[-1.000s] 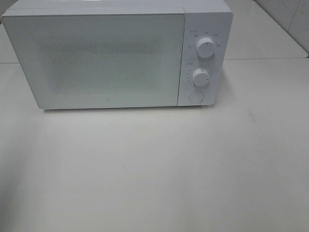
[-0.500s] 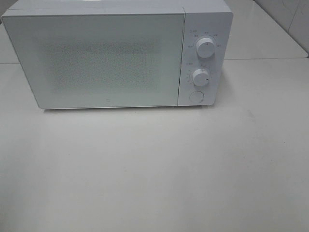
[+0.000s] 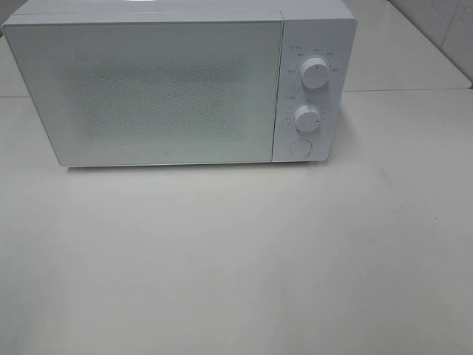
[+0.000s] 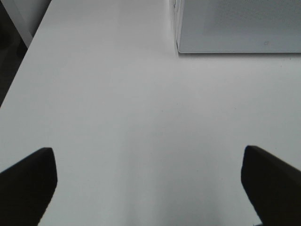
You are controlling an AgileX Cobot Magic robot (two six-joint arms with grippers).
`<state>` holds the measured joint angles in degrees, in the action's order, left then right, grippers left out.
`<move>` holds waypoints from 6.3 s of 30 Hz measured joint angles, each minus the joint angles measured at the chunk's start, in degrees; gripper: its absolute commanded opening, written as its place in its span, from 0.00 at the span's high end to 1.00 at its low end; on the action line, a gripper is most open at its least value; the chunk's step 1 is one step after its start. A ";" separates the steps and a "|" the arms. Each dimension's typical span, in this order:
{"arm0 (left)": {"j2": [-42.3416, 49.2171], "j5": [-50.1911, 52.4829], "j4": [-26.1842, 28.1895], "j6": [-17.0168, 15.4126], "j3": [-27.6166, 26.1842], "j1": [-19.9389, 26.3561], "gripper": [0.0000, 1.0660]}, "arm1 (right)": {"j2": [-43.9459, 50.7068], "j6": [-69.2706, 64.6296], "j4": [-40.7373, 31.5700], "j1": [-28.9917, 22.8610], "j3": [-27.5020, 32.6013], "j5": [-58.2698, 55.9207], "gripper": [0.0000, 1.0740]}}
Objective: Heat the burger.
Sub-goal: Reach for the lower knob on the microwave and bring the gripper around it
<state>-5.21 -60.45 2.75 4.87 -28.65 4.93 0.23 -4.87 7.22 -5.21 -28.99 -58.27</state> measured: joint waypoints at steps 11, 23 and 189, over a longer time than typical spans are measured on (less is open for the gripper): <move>5.50 0.34 0.00 0.00 0.00 0.00 0.07 | 0.00 0.00 0.00 0.00 0.00 0.00 0.29; 5.50 0.34 0.00 0.00 0.00 0.00 0.07 | 0.00 0.00 0.00 0.00 0.00 0.00 0.29; 5.50 0.34 0.00 0.06 0.00 0.00 0.08 | -118.14 27.79 -50.82 -31.51 -18.28 120.55 0.29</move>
<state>0.29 -60.10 2.75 4.93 -28.65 4.93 -117.91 22.92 -43.60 -36.73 -47.27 62.28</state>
